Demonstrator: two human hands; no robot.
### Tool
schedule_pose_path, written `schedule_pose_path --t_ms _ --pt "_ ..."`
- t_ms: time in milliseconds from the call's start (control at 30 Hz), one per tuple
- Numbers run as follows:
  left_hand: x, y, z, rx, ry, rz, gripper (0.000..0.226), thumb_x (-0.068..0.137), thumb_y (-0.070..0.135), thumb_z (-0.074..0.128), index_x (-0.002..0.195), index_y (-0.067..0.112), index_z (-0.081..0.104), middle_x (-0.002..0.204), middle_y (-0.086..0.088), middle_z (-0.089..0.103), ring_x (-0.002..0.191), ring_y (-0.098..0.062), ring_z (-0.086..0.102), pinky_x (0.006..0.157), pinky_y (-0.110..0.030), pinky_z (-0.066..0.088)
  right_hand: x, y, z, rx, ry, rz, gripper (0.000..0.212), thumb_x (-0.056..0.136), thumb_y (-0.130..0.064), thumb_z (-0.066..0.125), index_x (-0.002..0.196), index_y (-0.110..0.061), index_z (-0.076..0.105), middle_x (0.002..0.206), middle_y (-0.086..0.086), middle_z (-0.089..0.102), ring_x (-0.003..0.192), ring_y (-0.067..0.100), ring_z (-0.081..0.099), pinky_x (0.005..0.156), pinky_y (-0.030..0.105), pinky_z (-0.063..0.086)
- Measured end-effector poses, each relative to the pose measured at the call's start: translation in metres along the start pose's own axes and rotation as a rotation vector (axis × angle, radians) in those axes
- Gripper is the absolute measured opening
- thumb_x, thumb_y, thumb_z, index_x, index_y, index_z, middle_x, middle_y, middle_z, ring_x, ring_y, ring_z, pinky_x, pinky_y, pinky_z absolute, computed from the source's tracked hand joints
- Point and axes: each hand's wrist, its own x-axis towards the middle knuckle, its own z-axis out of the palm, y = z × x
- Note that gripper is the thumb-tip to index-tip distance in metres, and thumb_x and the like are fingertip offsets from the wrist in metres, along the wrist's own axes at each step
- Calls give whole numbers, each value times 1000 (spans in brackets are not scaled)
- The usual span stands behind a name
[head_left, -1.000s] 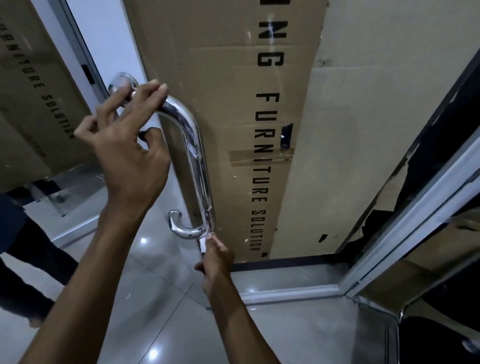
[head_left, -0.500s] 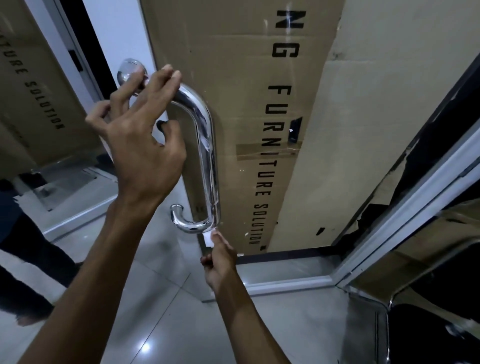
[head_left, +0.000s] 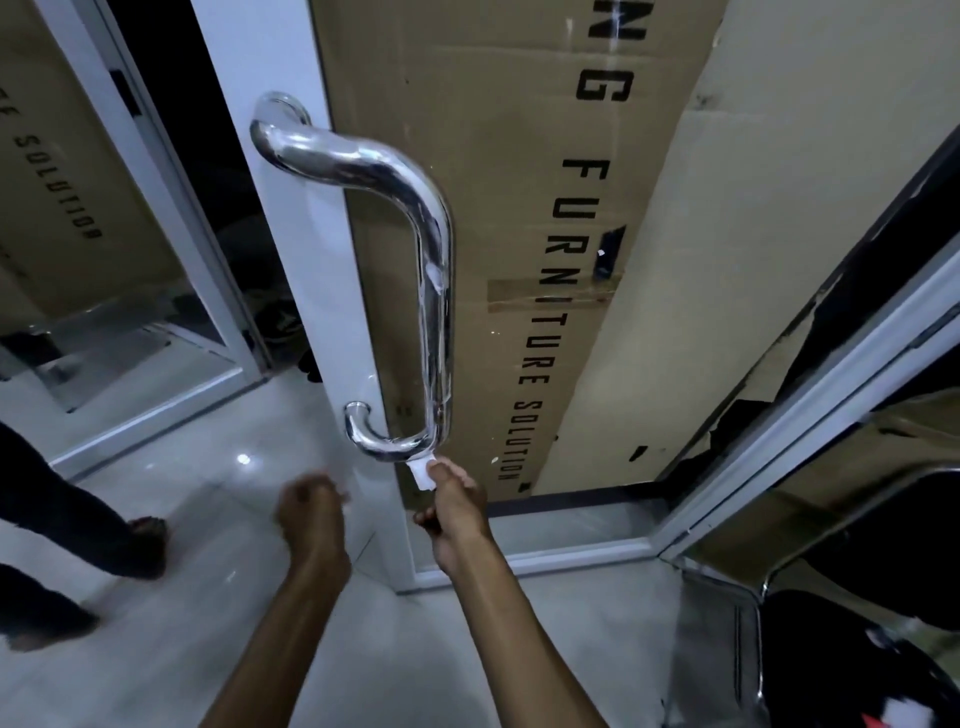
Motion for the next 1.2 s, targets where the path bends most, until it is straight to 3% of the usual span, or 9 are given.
schedule_pose_path --t_ms 67,133,233,333,500,600,733,900,1200 --pt "1 -27 7 59 -294 -312 21 104 22 49 101 12 68 112 -15 71 84 -22 65 72 -31 45 4 -1 1 -59 23 -29 14 104 -14 59 115 -17 68 73 2 62 35 5 41 46 24 46" --pt "-6 -35 17 -82 -529 -531 52 110 43 31 114 5 67 121 -18 70 97 -26 64 89 -38 46 8 -2 1 -101 53 -61 13 103 -13 59 113 -12 68 59 0 59 36 6 44 48 26 44" --pt "-15 -23 31 -277 -658 -645 86 103 64 11 103 2 69 88 -14 65 88 -29 57 82 -41 48 6 -5 0 -151 53 -102 10 103 -13 57 106 -13 67 61 3 62 44 11 52 52 27 44" --pt "-17 -13 37 -370 -647 -716 91 101 69 7 87 2 67 68 -11 51 68 -25 45 72 -30 38 7 -8 0 -201 86 -149 12 101 -15 58 96 -18 68 74 5 71 56 15 61 54 25 46" --pt "-16 -13 34 -435 -627 -740 90 104 68 10 115 -1 66 90 -20 74 97 -33 61 95 -50 43 14 -11 -4 -236 168 -220 15 97 -16 63 91 -23 75 90 5 79 79 22 74 75 38 61" --pt "-17 -11 30 -414 -585 -726 86 106 65 11 114 -1 66 96 -23 78 108 -36 63 89 -56 46 16 -14 -6 -226 155 -213 15 97 -18 64 92 -25 77 95 3 79 91 25 76 85 43 63" --pt "-14 -10 31 -434 -551 -738 86 105 67 14 132 -2 58 107 -25 76 112 -37 63 104 -55 42 16 -16 -6 -228 157 -200 13 99 -18 64 100 -23 76 99 8 79 90 26 75 84 44 62" --pt "-13 -3 28 -619 -540 -734 85 106 64 21 153 -5 38 153 -30 47 143 -47 44 118 -58 31 11 -23 -8 -150 140 -202 20 102 -12 58 102 -21 76 98 8 79 76 21 69 64 33 57" --pt "-15 -1 26 -775 -463 -688 68 110 49 28 158 1 33 163 -27 34 149 -51 33 119 -70 26 10 -18 -26 -92 198 -92 18 107 -12 52 107 -18 70 82 6 72 68 16 61 60 32 53"
